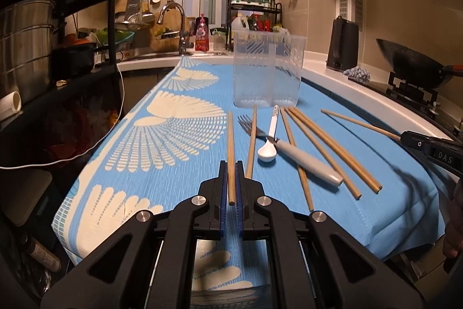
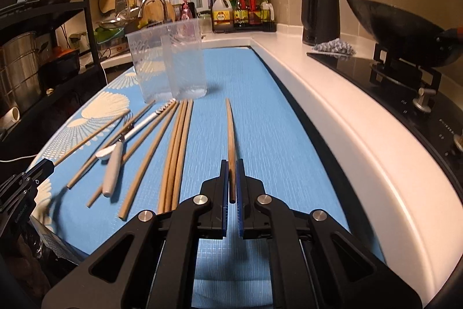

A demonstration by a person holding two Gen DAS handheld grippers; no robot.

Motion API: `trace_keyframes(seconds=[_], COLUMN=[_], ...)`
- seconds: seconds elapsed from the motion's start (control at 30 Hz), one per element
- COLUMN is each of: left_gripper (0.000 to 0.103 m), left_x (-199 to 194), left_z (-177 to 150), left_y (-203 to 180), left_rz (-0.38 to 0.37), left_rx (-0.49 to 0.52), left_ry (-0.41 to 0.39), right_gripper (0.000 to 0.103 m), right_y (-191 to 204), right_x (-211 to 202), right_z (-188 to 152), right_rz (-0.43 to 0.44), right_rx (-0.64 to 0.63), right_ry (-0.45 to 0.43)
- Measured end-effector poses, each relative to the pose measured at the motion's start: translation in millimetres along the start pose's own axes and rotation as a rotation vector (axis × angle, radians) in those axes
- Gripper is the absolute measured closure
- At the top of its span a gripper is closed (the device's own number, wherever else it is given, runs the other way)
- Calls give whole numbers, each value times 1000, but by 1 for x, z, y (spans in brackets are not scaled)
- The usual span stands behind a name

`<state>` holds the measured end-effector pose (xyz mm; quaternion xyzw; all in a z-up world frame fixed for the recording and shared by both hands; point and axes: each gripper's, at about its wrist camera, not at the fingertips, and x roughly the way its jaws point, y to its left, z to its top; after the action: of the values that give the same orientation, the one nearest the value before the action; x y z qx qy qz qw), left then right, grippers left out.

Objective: Organize utensils
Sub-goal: 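Lift the held chopsticks upright with both tools and carry them over the clear container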

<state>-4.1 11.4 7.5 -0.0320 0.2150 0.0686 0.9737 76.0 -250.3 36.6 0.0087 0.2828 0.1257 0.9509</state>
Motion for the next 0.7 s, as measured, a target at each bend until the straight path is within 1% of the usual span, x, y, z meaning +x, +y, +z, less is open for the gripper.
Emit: trace_keyframes(seconds=[0.33,0.57,0.7], left_gripper=[98,98,98], left_x=[-23,-32,-28], left_z=[32,71,103], left_y=[3,3,7], left_rz=[-11,-25,-39], left_rx=[-32,-41,-44], left_ry=[-101,-140,-153], right_gripper=[98,98,98], right_y=[-1,-4,-4], right_x=[-38,-47,-44], right_z=[36,72,93], right_rz=[11,33,49], right_rx=[-6,17,23], right_ry=[-102,-146,-146])
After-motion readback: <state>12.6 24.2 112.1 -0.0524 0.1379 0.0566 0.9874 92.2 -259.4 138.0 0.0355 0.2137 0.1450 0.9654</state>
